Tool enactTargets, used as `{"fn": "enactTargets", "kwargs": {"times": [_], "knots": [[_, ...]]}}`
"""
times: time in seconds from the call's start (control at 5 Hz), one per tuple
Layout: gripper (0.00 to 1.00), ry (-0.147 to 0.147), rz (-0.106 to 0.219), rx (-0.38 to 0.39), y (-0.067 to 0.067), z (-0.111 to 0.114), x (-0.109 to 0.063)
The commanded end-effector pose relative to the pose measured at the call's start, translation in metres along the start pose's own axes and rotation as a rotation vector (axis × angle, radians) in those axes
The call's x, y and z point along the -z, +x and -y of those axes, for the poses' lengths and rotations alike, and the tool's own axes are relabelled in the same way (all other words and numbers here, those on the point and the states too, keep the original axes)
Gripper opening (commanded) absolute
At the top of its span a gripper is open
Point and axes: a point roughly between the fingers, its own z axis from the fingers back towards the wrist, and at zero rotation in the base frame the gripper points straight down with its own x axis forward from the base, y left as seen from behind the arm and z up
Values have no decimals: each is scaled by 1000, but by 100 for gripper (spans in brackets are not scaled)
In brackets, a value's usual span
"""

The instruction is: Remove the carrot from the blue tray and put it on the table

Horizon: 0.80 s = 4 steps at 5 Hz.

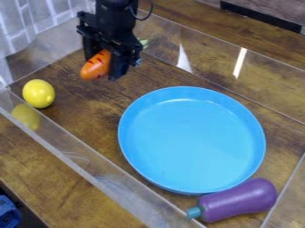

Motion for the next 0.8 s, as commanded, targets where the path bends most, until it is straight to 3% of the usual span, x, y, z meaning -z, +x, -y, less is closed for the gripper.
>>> {"fn": "enactTargets", "kwargs": {"times": [0.0,0.6], "knots": [[0,24,48,-27,9,-17,-8],[0,43,-2,-35,7,-30,22]]}}
